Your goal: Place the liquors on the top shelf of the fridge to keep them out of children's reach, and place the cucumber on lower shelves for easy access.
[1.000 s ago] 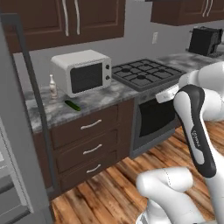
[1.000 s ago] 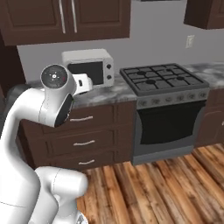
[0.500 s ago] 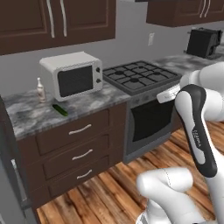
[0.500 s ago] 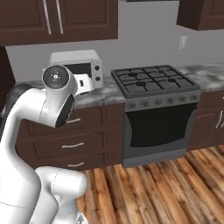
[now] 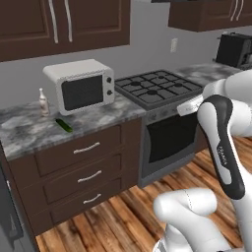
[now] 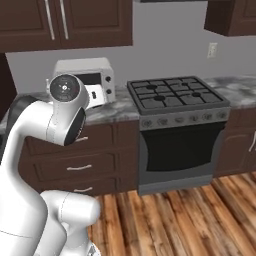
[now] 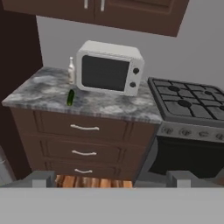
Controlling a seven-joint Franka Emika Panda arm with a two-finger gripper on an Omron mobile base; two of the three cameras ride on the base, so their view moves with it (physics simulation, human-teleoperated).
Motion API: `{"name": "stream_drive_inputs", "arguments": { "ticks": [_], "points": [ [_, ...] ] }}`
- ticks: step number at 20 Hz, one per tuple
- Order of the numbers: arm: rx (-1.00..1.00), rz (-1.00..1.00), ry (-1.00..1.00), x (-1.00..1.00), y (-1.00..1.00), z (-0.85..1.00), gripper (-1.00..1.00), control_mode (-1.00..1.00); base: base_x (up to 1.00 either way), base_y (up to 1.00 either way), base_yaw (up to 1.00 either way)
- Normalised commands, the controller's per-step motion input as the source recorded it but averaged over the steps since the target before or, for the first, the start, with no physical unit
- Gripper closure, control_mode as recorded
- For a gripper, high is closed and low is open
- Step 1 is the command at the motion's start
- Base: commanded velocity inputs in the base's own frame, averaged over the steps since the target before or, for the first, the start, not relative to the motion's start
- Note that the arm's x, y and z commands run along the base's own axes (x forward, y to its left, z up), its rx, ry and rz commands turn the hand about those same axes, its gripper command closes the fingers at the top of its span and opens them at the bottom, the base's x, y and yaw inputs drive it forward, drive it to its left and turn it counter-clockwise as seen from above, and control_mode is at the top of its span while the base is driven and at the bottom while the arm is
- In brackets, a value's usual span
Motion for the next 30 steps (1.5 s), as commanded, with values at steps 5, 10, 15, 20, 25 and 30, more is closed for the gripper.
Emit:
{"name": "stream_drive_inputs", "arguments": {
  "ticks": [5, 10, 15, 20, 25, 30],
  "points": [
    [0.0, 0.0, 0.0, 0.0, 0.0, 0.0, -1.0, 1.0, 0.38, -0.05, 0.15],
    [0.0, 0.0, 0.0, 0.0, 0.0, 0.0, -1.0, 1.0, 0.37, 0.0, 0.15],
    [0.0, 0.0, 0.0, 0.0, 0.0, 0.0, -1.0, 1.0, 0.36, 0.0, 0.15],
    [0.0, 0.0, 0.0, 0.0, 0.0, 0.0, -1.0, 1.0, 0.37, 0.0, 0.17],
    [0.0, 0.0, 0.0, 0.0, 0.0, 0.0, -1.0, 1.0, 0.43, 0.0, 0.21],
    [0.0, 0.0, 0.0, 0.0, 0.0, 0.0, -1.0, 1.0, 0.49, 0.0, 0.25]
  ]
}}
